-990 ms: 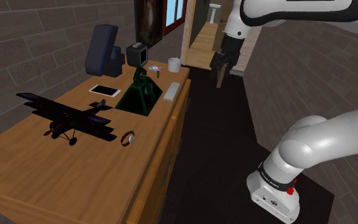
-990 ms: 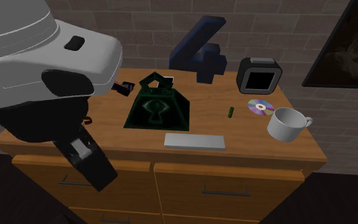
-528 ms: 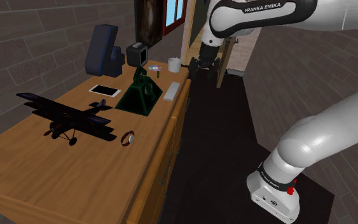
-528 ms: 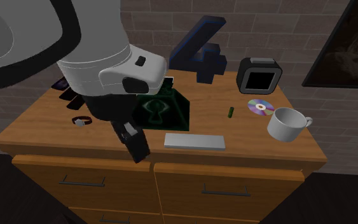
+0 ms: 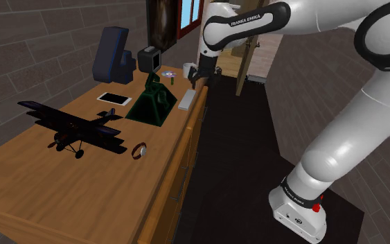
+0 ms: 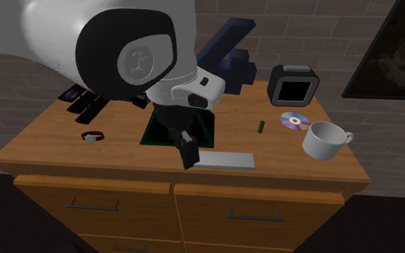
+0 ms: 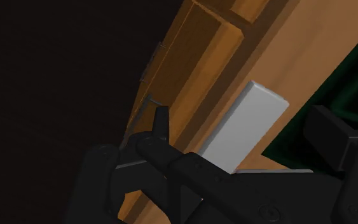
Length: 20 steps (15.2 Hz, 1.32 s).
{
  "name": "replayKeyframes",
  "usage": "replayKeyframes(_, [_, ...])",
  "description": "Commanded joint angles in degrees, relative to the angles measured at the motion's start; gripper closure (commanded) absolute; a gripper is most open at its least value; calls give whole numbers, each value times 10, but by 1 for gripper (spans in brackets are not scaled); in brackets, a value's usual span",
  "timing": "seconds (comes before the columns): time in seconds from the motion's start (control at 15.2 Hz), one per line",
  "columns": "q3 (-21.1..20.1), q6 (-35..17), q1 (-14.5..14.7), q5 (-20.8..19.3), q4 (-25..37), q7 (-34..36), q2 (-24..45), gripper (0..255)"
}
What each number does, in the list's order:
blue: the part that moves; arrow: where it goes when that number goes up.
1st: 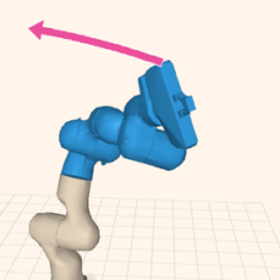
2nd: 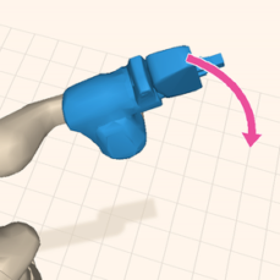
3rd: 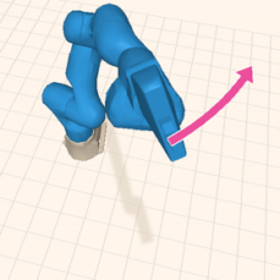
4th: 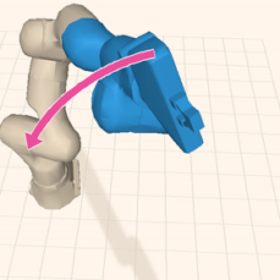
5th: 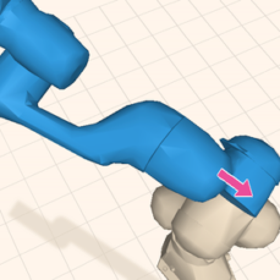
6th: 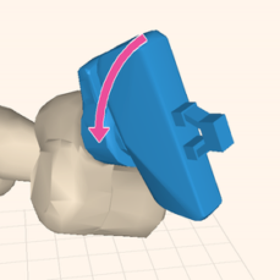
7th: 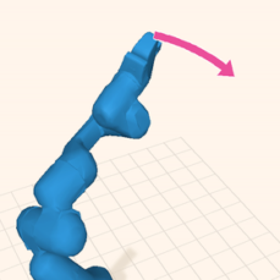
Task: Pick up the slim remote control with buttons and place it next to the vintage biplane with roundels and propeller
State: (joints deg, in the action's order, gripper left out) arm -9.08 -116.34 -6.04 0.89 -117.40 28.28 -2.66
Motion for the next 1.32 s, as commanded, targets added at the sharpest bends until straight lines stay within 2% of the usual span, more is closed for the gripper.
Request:
replayKeyframes(0.0, [-2,-13,-1,-11,30,38,47,0])
replayKeyframes(0.66, [27,-8,8,-51,247,182,276,0])
replayKeyframes(1.25, [31,-55,9,-55,230,188,307,0])
